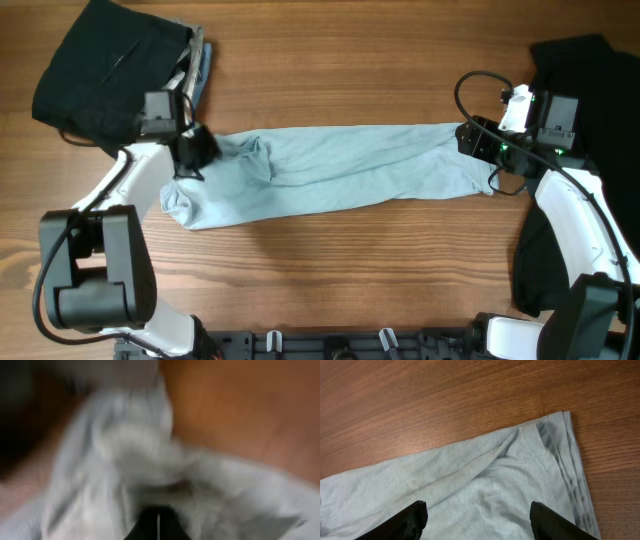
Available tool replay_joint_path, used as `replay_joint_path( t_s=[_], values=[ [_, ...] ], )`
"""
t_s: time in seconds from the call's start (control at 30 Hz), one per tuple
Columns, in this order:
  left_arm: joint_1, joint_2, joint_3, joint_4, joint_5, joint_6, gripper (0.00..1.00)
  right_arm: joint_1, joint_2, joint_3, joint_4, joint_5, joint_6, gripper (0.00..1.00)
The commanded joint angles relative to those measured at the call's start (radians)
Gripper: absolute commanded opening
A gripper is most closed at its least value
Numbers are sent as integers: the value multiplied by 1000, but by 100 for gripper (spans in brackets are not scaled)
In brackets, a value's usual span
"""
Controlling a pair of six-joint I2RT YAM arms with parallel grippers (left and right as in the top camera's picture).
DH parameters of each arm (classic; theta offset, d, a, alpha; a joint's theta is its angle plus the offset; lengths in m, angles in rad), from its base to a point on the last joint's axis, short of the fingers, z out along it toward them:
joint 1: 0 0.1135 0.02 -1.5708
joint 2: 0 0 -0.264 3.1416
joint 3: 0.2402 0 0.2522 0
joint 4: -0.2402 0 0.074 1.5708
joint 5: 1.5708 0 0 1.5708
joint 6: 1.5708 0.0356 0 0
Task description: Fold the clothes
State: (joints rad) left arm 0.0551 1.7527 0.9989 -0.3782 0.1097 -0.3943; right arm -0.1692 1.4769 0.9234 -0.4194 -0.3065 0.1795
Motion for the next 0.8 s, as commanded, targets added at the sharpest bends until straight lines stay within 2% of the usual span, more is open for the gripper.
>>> replay_joint_path(
  t_s=[0.0,0.1,0.27,0.3,0.4,0.5,0.6,0.67,0.7,0.73,0.77],
  values=[
    [11,-16,85,51,69,-36,4,-2,3,-2,4,2,7,71],
    [12,-34,177,-3,69,-18,4,-2,3,-2,4,2,7,71],
    [11,-113,239,-192,69,-3,15,-2,3,-2,3,3,7,71],
    [10,-124,239,-249,68,-2,7,-2,3,-2,3,2,7,71],
    [-5,-110,209,-409,47,0,4,-2,3,-2,7,2,7,71],
    [-26,-64,101,-372,17,27,4,-2,3,-2,8,2,7,71],
    [-25,-22,2,-215,16,27,4,-2,3,-2,8,2,7,71],
    [-25,-11,-11,-225,33,16,4,-2,3,-2,7,3,6,71],
    [-25,-12,-11,-306,37,16,4,-2,3,-2,2,3,6,71],
    [-22,-11,-11,-360,17,16,25,-2,3,-2,-3,3,6,72],
    [-15,-11,-12,-407,-20,16,33,-2,3,-2,-5,3,6,72]
  ],
)
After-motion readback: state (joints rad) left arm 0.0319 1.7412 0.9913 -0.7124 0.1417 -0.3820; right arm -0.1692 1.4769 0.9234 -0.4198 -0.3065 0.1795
